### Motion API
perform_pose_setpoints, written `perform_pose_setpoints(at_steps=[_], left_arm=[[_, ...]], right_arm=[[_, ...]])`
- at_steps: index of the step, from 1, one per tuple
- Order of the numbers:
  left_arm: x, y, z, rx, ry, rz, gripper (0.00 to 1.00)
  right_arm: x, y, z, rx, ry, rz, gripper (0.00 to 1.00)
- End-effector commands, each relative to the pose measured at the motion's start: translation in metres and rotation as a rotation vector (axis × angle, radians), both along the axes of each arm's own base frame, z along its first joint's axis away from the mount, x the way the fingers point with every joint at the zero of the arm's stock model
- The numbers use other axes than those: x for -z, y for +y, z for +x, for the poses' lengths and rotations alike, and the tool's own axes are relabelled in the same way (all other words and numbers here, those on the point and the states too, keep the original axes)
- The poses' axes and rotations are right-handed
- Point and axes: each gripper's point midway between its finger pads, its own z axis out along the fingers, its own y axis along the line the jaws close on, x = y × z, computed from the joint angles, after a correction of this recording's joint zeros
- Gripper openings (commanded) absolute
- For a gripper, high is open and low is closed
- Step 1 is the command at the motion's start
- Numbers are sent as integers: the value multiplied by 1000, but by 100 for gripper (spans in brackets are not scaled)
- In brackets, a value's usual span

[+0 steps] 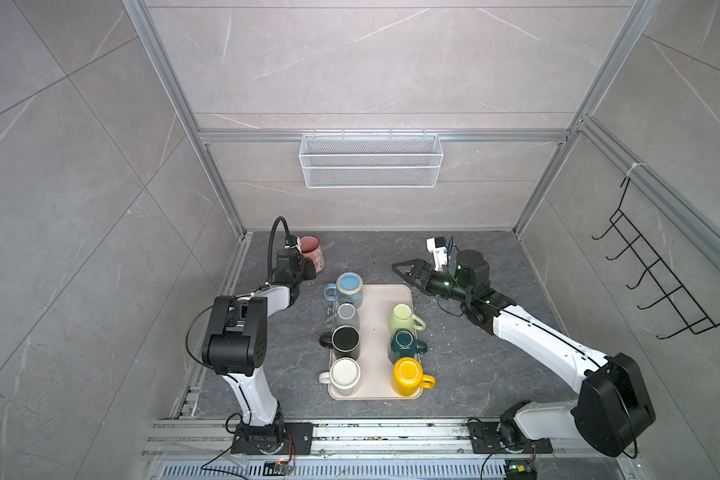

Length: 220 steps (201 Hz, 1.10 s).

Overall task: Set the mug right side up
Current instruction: 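Lower the upright pink mug onto the table beside the tray with the left gripper, then open the left gripper and draw the left arm back from the mug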

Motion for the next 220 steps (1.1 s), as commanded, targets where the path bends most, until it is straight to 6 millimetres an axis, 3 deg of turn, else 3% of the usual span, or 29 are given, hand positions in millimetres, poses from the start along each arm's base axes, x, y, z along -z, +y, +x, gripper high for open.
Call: perform_pose_setpoints(at_steps=[1,64,107,124,141,175,196,220], left_arm=[[-46,-2,17,2,-142,-2,32],[-60,0,8,-8,-160,-20,56],[-111,15,-18,-111,-215,-80,63],[-132,21,-34,-178,-190,-173,63],[-139,26,-54,-266,-117,-309,63],[-125,26,-99,-453,35,-662,63],[-108,14,-117,-521,104,-934,63],[-90,-2,-131,-573,197,-1092,61]], right_arm=[[-2,2,2,-8,-12,13,95],[0,2,3,-11,-9,12,95],[3,2,4,-6,-3,4,95],[4,3,5,-6,1,4,95],[6,4,6,-8,7,7,95],[8,7,6,-23,14,19,95],[8,7,4,-29,14,24,95],[5,6,2,-32,5,29,95]])
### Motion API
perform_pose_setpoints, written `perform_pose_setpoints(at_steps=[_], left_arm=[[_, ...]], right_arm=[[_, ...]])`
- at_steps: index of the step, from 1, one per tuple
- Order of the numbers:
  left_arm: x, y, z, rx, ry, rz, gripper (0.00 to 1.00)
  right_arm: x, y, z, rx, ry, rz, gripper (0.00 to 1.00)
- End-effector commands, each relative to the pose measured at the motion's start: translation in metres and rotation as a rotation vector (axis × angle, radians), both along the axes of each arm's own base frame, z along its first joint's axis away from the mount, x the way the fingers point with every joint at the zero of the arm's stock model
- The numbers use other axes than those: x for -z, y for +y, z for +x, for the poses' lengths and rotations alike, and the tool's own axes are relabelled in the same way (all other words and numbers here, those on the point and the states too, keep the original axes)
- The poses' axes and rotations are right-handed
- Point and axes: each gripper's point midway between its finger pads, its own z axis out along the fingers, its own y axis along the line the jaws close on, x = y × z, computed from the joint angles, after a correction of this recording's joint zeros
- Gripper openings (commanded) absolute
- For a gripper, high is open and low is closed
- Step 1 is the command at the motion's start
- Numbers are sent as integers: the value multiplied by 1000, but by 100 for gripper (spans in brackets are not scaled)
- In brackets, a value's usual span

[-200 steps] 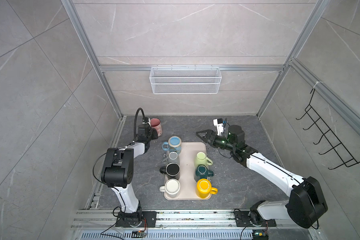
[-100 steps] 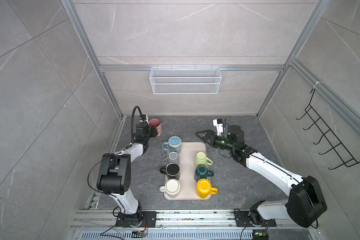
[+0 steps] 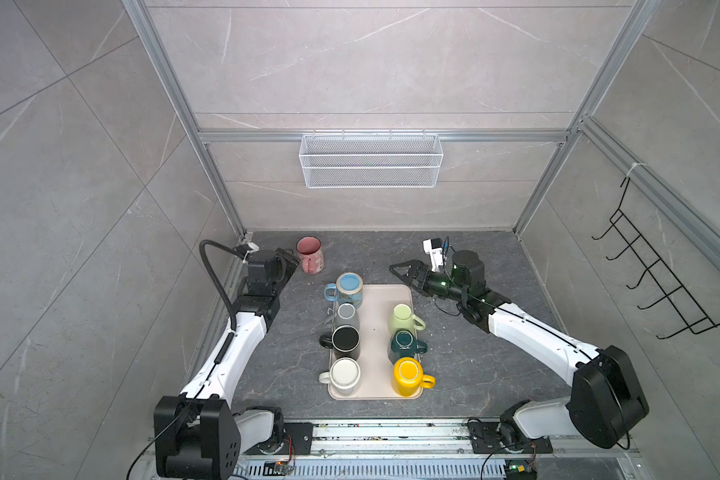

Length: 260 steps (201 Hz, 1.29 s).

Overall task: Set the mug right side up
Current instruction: 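Open the left gripper and draw the left arm back from the mug, then move the left gripper to the upside-down blue butterfly mug and grasp its handle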

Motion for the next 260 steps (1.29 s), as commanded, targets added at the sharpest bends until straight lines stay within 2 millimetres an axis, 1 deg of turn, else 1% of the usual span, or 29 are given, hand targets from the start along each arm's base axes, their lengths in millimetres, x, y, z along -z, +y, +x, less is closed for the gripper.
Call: perform_pose_setpoints(at_steps=[1,18,40,72,90,111,132,162,227,260], left_arm=[[27,-20,-17,-72,124,-316,61],[32,-35,-24,-75,147,-363,61],[40,-49,-29,-106,170,-402,61],[50,-69,-26,-96,207,-472,60],[62,-77,-27,-117,241,-491,59],[73,-80,-27,-146,263,-496,58],[78,-81,-23,-162,262,-494,57],[83,-83,-14,-169,265,-491,53],[104,-93,-4,-160,307,-516,52],[109,-91,0,-178,308,-505,52]], right_arm=[[-6,1,-3,-15,-19,25,95],[-7,0,-4,-15,-23,25,95],[-8,-1,-5,-13,-25,25,95],[-9,-2,-8,-18,-28,27,95],[-10,-3,-9,-18,-31,26,95],[-10,-3,-9,-19,-31,25,96],[-9,-4,-8,-20,-28,26,96],[-7,-3,-7,-22,-21,31,96],[-4,-4,-3,-21,-13,32,96],[-4,-4,-3,-25,-11,37,96]])
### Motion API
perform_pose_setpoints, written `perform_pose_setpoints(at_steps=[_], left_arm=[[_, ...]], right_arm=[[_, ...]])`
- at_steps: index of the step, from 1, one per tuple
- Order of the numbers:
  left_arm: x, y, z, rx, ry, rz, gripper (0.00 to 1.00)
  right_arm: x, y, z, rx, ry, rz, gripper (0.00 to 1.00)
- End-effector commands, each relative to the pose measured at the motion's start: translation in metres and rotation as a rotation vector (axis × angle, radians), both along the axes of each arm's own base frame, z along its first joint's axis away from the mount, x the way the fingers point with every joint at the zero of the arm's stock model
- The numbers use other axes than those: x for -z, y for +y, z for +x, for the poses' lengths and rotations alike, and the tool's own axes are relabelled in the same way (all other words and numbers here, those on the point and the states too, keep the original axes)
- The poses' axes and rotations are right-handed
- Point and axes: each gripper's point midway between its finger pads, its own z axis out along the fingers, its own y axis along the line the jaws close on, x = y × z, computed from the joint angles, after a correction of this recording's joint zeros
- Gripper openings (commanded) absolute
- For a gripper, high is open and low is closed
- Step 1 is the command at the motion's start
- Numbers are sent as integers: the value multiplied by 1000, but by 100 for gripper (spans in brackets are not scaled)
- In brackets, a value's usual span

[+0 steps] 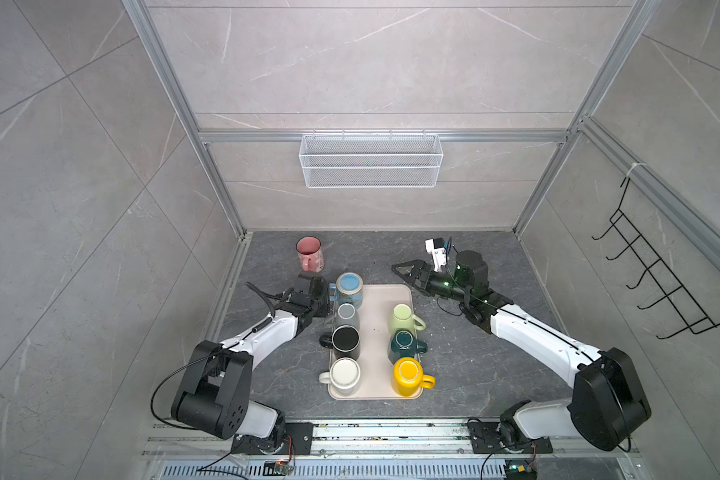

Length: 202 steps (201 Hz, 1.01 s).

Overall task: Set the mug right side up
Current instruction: 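Move the left gripper to the upside-down blue butterfly mug and grasp its handle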

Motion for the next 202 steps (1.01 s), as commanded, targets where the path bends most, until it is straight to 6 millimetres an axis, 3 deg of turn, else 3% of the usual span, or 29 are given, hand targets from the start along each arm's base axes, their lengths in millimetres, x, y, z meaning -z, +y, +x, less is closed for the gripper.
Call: perform_pose_setpoints(at_steps=[1,118,202], left_arm=[[-16,-3,15,-19,-53,-27,52],[-2,-18,36,-5,-63,-80,52],[-20,-6,33,-38,-133,-50,61]], right_arm=[[-1,1,-1,-15,-1,19,96],[2,-1,1,-10,4,17,96],[3,-2,3,-6,4,15,96]])
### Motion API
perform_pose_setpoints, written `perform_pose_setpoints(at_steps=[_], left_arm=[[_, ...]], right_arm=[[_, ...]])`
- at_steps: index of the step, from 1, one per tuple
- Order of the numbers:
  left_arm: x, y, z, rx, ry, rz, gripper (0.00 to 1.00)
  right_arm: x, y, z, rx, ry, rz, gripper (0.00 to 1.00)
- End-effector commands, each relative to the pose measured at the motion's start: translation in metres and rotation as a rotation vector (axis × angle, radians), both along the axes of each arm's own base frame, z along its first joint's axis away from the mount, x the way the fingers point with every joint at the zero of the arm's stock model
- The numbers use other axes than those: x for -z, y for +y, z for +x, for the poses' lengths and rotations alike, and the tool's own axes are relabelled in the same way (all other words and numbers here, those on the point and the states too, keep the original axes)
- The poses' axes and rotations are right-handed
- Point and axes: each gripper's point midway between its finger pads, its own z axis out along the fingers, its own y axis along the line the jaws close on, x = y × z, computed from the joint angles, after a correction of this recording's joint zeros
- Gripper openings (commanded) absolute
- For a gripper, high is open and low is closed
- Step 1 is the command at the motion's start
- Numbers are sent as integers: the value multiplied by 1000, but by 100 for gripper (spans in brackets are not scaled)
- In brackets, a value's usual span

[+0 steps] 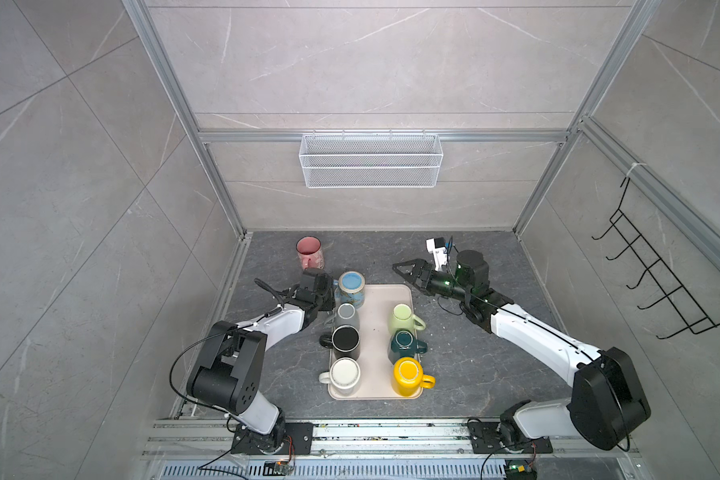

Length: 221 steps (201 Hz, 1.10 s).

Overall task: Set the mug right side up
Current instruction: 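Move the left gripper to the upside-down blue butterfly mug and grasp its handle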

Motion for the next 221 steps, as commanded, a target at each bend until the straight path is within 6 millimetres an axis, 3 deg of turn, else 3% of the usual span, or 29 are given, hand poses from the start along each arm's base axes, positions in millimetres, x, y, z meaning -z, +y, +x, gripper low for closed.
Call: perform_pose_setpoints(at_steps=[1,47,157,221], left_arm=[[-27,8,5,-36,-88,6,62],[-36,18,6,-65,-113,49,66],[-23,-9,24,5,-124,-60,72],[-15,-10,33,-4,-128,-81,72]], right_arm=[[3,0,1,-9,-2,7,96],[6,1,3,-12,6,8,96],[7,0,4,-10,10,7,96],[9,-1,6,-7,14,5,96]])
